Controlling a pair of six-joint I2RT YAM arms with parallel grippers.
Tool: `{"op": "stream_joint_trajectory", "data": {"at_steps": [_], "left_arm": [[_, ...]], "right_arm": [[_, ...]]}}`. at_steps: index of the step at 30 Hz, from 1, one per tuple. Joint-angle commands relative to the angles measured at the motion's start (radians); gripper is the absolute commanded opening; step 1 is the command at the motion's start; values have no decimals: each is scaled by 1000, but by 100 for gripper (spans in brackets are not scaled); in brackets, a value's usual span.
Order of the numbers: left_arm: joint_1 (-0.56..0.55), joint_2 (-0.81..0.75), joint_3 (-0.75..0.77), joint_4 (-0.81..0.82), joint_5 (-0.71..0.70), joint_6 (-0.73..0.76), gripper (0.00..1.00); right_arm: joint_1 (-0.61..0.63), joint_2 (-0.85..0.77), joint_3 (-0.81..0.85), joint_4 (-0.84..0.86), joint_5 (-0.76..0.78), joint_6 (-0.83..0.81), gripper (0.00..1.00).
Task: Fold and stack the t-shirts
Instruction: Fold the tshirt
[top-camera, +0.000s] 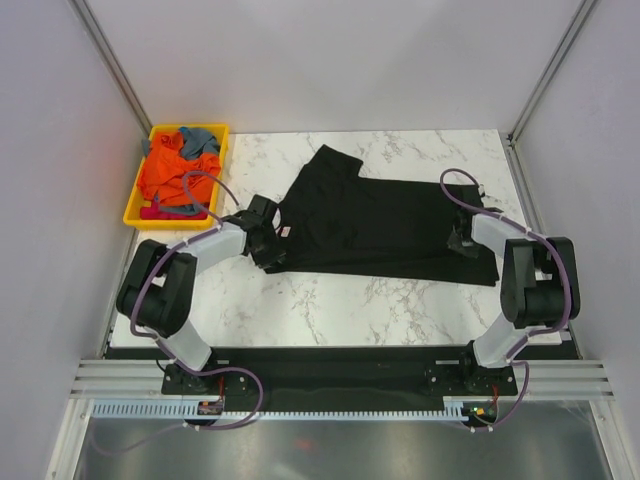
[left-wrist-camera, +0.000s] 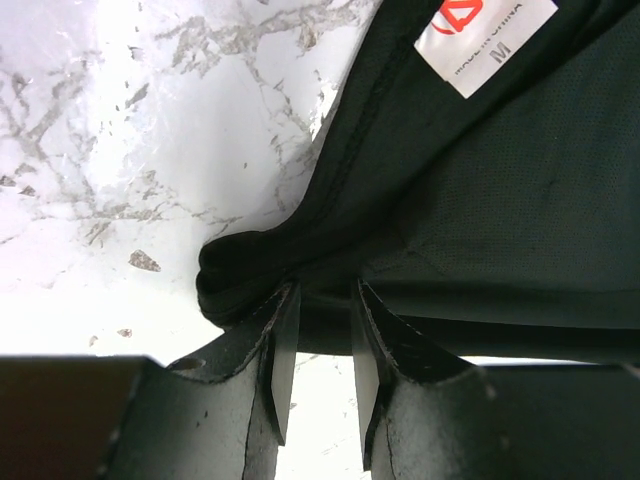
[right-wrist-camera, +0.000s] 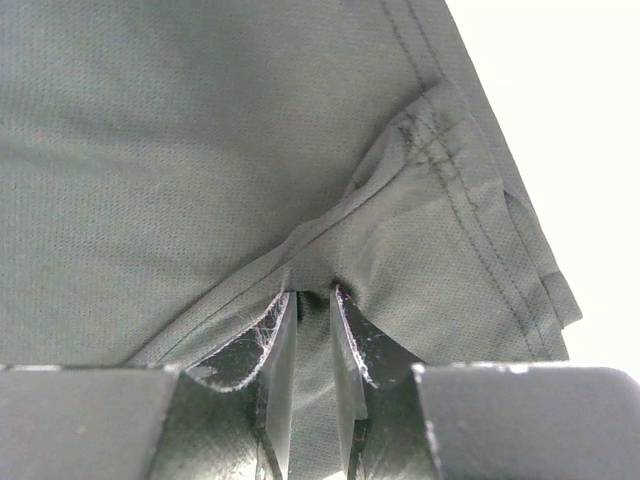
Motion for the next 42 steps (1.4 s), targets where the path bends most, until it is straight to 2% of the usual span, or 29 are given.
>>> {"op": "stream_joint_trajectory", "data": {"at_steps": [1,5,12,17,23,28,42], "left_arm": [[8,-10,-48,-99,-128,-10,36],[9,-62,-18,-110,-84,-15,37],[6,-111,156,-125,-21,41,39],[8,16,309,-80,74,97,39],[6,199,472,-60,87,235,41],[5,332,574,-31,154,332,43],[0,461,673,27,174,461,43]], "right_arm": [[-45,-17,-44,-4,81,41,27],[-43,-92,-32,22,-43,15,28],[-45,-138,77,-120,-37,15,31],[-45,-155,39,-151,-74,58,31],[-57,-167,-4,-173,-23,45,31],[-57,-181,-57,-153,-11,32,32],[-89,-190,-113,-107,28,-12,33]]}}
